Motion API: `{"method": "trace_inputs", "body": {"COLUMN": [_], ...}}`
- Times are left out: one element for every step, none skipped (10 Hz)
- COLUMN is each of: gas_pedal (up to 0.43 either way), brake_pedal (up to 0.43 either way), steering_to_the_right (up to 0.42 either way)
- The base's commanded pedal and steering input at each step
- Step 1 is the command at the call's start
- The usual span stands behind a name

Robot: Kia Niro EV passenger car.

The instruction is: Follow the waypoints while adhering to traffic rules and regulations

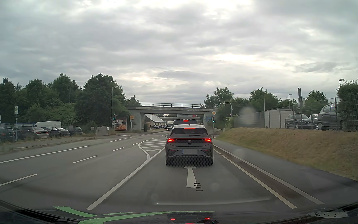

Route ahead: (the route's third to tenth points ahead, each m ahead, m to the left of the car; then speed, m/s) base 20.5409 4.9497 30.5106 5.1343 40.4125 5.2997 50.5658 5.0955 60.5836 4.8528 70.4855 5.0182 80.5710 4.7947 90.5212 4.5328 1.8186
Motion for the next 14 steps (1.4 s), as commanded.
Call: {"method": "trace_inputs", "body": {"gas_pedal": [0.0, 0.0, 0.0, 0.0, 0.0, 0.0, 0.0, 0.0, 0.0, 0.0, 0.0, 0.0, 0.0, 0.0], "brake_pedal": [0.0, 0.0, 0.0, 0.0, 0.0, 0.0, 0.0, 0.0, 0.0, 0.0, 0.0, 0.0, 0.0, 0.0], "steering_to_the_right": [-0.001, -0.001, -0.001, -0.001, -0.001, -0.001, -0.001, 0.0, 0.0, 0.0, 0.0, 0.0, 0.0, 0.0]}}
